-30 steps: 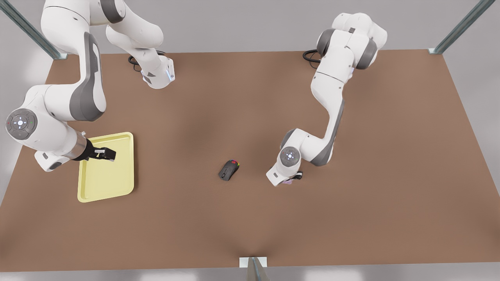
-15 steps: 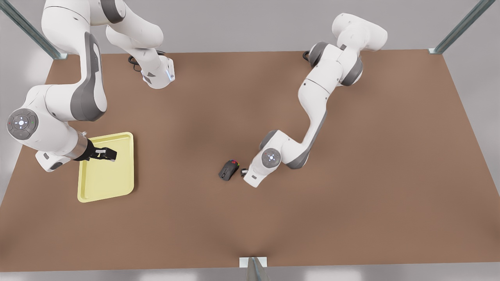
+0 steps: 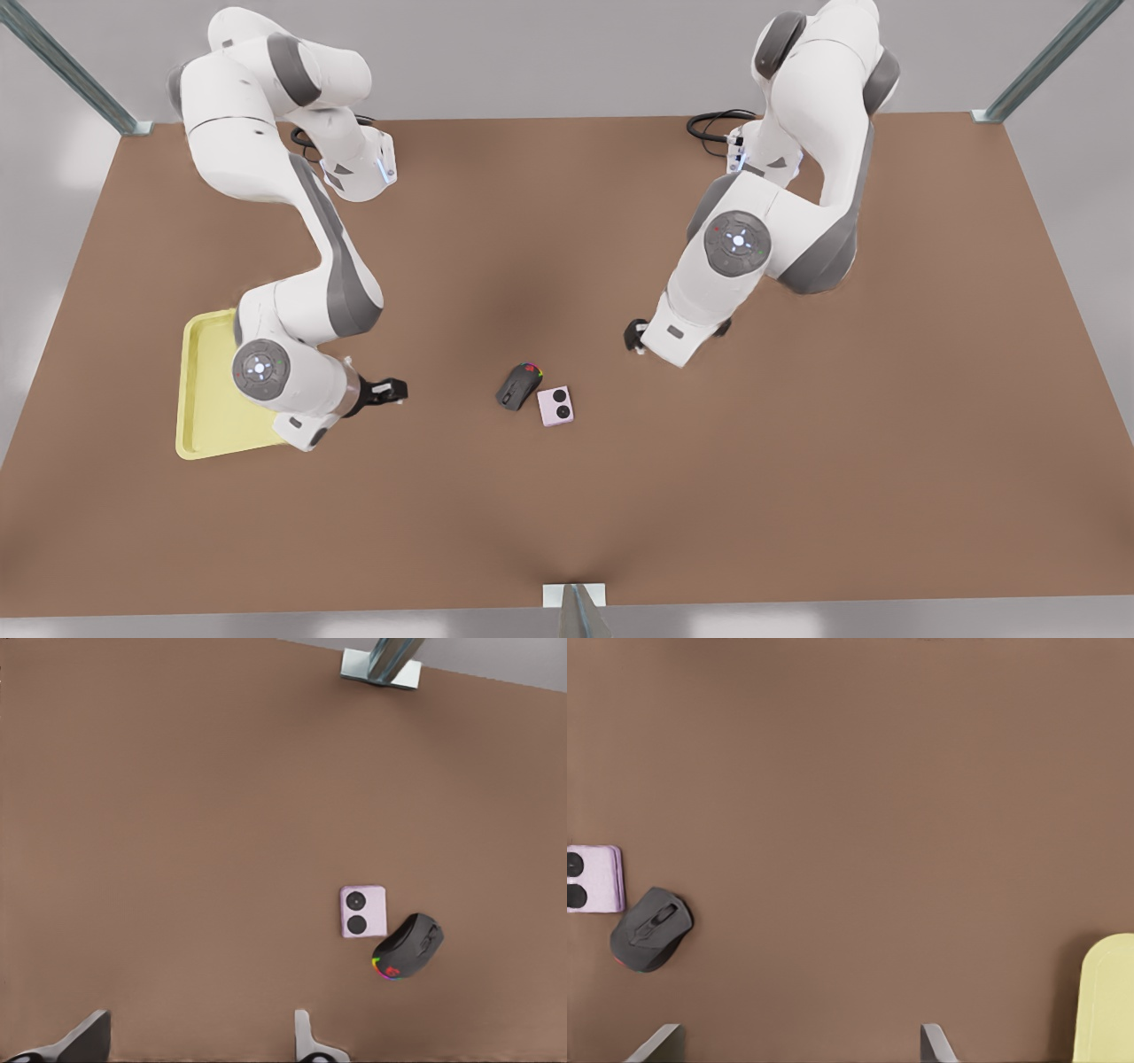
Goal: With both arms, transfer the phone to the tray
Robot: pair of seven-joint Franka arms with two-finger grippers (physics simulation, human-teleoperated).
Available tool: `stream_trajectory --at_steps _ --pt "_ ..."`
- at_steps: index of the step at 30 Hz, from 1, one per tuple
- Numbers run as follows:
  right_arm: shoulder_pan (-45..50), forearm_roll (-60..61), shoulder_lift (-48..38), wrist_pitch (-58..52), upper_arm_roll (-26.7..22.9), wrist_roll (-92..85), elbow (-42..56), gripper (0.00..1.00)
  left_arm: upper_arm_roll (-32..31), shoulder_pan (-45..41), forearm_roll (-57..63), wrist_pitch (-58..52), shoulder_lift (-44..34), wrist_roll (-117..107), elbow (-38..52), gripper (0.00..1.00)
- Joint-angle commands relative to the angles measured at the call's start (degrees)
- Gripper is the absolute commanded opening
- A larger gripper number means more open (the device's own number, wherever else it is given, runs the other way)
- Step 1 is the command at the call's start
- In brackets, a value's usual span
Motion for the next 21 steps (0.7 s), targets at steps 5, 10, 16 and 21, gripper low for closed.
stream_trajectory --at_steps 5,10,16,21 --pt "12.9 -0.6 15.3 13.3 -0.4 34.2 14.4 1.00 -0.4 -1.3 1.0 -12.8 -0.9 29.2 -0.3 1.00" --pt "18.1 -1.4 19.8 24.3 -1.2 38.8 15.5 1.00 -0.2 -1.2 0.9 -12.8 -0.9 29.4 -0.3 1.00" --pt "20.1 -5.0 23.6 24.7 -1.5 38.7 15.5 1.00 -0.1 -1.1 1.3 -12.7 -0.7 29.9 -0.3 1.00" --pt "21.6 -6.6 23.6 23.2 -1.5 42.4 14.1 1.00 0.1 -1.1 1.3 -12.4 -0.5 30.0 -0.3 1.00"
